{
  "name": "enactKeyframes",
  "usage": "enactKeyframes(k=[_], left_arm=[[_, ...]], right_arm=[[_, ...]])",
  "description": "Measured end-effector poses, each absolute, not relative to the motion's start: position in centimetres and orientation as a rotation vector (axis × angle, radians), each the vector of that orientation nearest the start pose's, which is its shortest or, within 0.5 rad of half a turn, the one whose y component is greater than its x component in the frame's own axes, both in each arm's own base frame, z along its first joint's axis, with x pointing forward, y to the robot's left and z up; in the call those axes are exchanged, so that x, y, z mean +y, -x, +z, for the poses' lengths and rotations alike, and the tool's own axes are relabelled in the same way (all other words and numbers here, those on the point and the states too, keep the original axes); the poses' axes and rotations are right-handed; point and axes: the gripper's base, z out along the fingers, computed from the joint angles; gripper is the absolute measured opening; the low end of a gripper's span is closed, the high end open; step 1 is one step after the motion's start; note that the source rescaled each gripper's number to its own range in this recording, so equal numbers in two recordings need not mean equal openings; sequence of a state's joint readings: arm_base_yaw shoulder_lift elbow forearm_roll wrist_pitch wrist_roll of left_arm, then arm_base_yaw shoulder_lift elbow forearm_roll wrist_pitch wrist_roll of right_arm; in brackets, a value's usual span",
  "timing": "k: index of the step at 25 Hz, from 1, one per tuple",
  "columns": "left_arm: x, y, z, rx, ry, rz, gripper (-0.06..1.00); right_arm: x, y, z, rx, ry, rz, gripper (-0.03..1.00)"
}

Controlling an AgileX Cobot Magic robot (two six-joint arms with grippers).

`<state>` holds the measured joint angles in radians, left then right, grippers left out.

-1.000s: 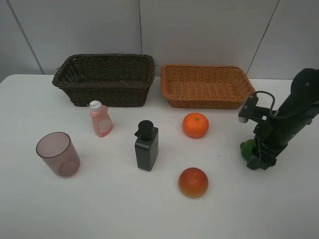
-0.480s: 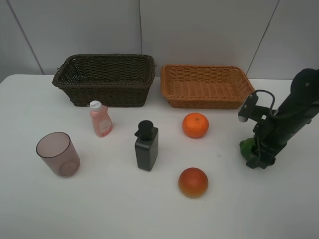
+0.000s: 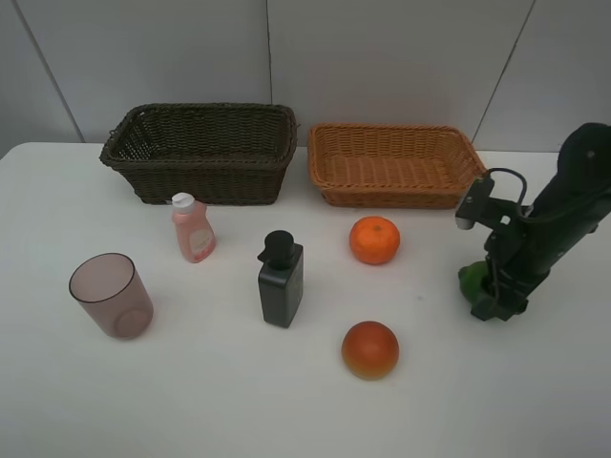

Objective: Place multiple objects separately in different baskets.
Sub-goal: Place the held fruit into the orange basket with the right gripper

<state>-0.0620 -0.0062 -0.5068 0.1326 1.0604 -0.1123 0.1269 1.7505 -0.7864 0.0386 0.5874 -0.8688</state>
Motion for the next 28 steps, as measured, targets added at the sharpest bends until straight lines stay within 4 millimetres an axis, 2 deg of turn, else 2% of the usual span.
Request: enactKeyframes(k=[4, 9, 13, 17, 21, 25, 28], left_arm=[[1.1, 0.6, 28.0, 2.024, 0.058, 0.048, 0.98], [1.1, 0.6, 28.0, 2.024, 0.058, 0.048, 0.98], [1.1, 0.6, 28.0, 2.024, 0.058, 0.048, 0.98], [1.1, 0.6, 28.0, 2.024, 0.058, 0.048, 0.98], [1.1, 0.6, 28.0, 2.024, 0.058, 0.048, 0.98], [1.1, 0.6, 28.0, 2.024, 0.058, 0.048, 0.98], [1.1, 0.6, 28.0, 2.024, 0.058, 0.048, 0.98]], right_arm=[[4.8, -28.8, 15.9, 2.782, 1.129, -0.015, 0.09], [6.0, -32.1, 20.5, 2.819, 0.689, -0.019, 0.09], [6.5, -35.1, 23.2, 2.826, 0.449, 0.002, 0.09], [7.2, -38.7, 23.6, 2.813, 0.282, 0.029, 0.09], [7.9, -42.3, 23.1, 2.751, 0.223, 0.046, 0.09], [8.4, -45.3, 21.2, 2.654, 0.207, 0.062, 0.09], [8.7, -46.5, 19.4, 2.609, 0.204, 0.068, 0.09]])
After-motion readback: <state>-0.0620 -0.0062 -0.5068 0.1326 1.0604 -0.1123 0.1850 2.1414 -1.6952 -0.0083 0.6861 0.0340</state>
